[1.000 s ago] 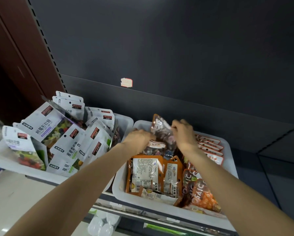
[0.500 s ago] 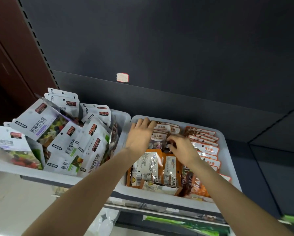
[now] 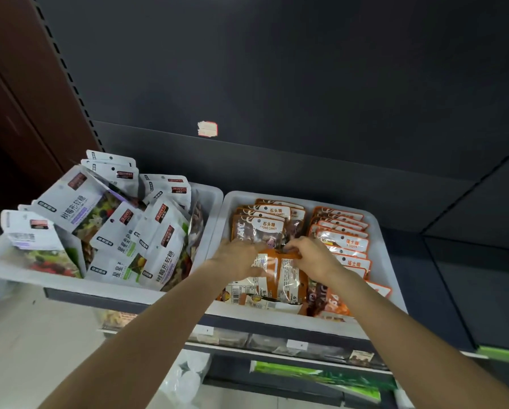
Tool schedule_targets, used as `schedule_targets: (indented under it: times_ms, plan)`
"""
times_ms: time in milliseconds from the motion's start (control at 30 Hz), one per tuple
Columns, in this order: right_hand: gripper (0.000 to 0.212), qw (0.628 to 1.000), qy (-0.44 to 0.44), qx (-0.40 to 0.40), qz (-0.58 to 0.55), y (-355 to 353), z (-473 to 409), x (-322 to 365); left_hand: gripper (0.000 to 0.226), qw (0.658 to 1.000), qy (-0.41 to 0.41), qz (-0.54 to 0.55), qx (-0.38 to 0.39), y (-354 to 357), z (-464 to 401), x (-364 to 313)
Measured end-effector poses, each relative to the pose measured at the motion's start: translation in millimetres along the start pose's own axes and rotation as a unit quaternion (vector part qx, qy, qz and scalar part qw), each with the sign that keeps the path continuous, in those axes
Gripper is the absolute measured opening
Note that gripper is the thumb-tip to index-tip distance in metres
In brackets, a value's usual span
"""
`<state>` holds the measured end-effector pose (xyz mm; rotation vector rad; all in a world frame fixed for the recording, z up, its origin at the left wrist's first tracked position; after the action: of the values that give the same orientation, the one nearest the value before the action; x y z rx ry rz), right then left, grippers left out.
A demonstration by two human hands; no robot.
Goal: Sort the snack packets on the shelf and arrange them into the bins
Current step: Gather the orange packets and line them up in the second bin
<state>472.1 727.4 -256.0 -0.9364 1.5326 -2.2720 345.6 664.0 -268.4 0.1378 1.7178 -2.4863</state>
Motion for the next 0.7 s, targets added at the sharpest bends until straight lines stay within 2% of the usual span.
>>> schedule_targets:
  times_ms: [133,267,433,567,700]
  plan:
    - [0.042,0.999,-0.021,-0.019,-0.033,1,5,-3,0.065,0.999,-0.003,-0.014,-0.042,-5,14,-4]
    - [0.057,0.995,-0.034,-0.008,-0.098,-2,6,-7,0.061,0.997,-0.019,-0.010,-0.076,-7,28,-7]
    - [0.060,0.989,-0.039,0.065,-0.125,0,-4,-3,0.058,0.996,-0.042,-0.019,-0.082,-4,36,-11]
    - [0.046,0.981,-0.014,0.099,-0.165,3,-14,-3,0.058,0.996,-0.049,-0.017,-0.080,-4,37,-15]
    - [0.034,0.991,-0.023,0.072,-0.107,11,-22,-1,0.057,0.996,-0.041,-0.013,-0.075,2,38,-18]
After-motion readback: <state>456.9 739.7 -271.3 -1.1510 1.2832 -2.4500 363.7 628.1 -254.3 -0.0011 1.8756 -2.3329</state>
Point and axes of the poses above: each hand's wrist, its own z-axis away from the middle knuckle, its own y-axis out of the palm, x = y × z, the point moved 6 cm from there along -z, towards the middle knuckle, and after that the axes turned 2 degrees about -y, right-handed, at the moved point
